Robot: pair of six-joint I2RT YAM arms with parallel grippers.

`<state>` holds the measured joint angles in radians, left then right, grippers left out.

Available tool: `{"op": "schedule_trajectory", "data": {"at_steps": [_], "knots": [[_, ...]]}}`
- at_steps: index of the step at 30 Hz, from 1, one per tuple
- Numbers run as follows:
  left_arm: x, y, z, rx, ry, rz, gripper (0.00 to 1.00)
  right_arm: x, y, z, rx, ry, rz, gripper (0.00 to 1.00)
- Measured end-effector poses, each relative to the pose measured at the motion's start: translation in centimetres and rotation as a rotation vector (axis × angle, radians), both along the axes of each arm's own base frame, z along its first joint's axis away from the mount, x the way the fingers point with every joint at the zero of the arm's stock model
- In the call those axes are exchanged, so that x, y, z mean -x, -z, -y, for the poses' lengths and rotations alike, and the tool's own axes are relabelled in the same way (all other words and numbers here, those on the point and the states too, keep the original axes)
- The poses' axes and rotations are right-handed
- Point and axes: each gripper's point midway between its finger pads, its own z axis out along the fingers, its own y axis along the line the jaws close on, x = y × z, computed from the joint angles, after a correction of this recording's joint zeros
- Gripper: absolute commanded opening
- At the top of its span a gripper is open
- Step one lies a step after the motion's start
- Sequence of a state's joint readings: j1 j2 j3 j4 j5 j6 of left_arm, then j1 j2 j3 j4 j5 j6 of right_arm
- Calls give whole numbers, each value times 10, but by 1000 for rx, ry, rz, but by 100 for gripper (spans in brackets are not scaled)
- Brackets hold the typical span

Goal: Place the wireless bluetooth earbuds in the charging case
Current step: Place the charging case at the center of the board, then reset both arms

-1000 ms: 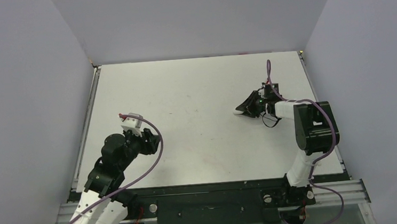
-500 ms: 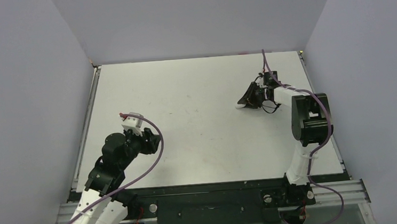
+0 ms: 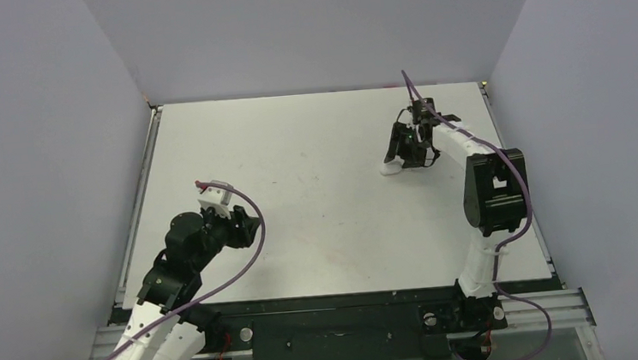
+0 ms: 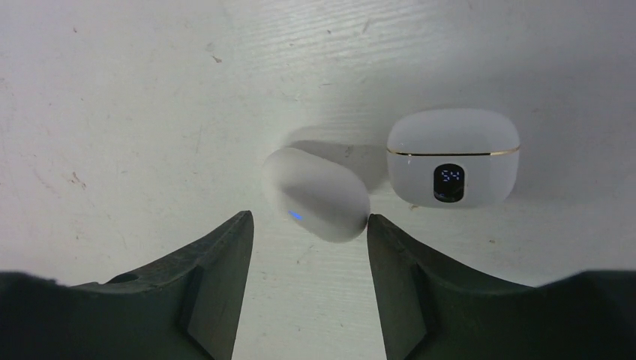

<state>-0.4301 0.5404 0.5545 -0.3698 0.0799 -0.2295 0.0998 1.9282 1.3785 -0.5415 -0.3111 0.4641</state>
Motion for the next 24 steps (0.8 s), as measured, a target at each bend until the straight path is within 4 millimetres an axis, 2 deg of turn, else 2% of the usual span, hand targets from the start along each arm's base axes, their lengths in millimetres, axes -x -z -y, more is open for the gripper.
{"op": "schedule_trajectory", "data": {"at_steps": [3, 8, 16, 18, 20, 22, 24], "knots": [[0, 1, 0, -5, 4, -2, 48, -5, -10, -6, 55, -35, 25, 55], [0, -1, 1, -4, 6, 1, 48, -2, -15, -11, 110, -67, 21, 55], [-1, -5, 0, -1, 3, 15, 51, -1, -27, 3, 182, -76, 34, 55], [-2, -7, -3, 1, -15, 27, 52, 1, -42, 7, 203, -86, 76, 58], [-6, -11, -10, 1, -60, 49, 53, 8, -65, 13, 224, -88, 147, 67], [-12, -15, -21, -1, -126, 72, 54, 23, -96, 23, 253, -74, 253, 70], [-21, -14, -41, -11, -243, 85, 55, 42, -131, 35, 280, -48, 379, 71]]}}
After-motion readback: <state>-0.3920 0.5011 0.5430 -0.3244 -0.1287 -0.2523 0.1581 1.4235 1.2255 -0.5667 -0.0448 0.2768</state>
